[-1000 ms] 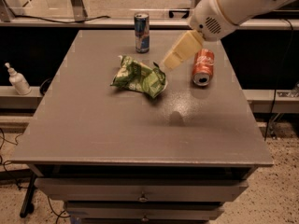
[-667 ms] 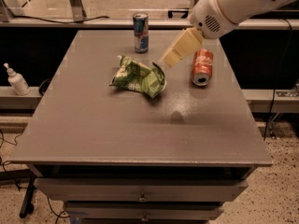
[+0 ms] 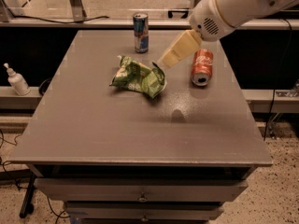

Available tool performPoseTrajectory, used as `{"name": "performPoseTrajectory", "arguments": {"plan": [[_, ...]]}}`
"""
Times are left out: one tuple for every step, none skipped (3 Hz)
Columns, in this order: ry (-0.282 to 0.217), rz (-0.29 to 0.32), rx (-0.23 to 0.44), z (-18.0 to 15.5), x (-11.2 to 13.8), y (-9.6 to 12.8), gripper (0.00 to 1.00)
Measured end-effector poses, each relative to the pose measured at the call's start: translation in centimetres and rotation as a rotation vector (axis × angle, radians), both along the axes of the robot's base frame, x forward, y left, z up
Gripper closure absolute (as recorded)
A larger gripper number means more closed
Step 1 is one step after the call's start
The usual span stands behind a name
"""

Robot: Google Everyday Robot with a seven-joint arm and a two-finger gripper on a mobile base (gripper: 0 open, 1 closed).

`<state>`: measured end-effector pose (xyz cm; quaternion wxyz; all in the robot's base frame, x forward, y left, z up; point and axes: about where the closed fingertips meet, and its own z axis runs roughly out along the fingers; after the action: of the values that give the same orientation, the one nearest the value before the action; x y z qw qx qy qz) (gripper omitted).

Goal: Knock redbull can over

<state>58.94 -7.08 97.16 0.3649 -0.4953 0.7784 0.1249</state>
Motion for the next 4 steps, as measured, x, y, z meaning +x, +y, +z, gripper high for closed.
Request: {"name": "performPoseTrajectory", "arguments": {"plan": [[-0.019,-0.03,0.105,-1.9,2.9,1.1,0.0],[-0.077,-0.075,0.237,-3.0,8.4,2.6,0.0],[-0.109,-0.087,0.327,-4.4,13.6,4.5,0.0],[-0.132,-0.069,0.383,-5.6,18.5,7.0,0.0]]}}
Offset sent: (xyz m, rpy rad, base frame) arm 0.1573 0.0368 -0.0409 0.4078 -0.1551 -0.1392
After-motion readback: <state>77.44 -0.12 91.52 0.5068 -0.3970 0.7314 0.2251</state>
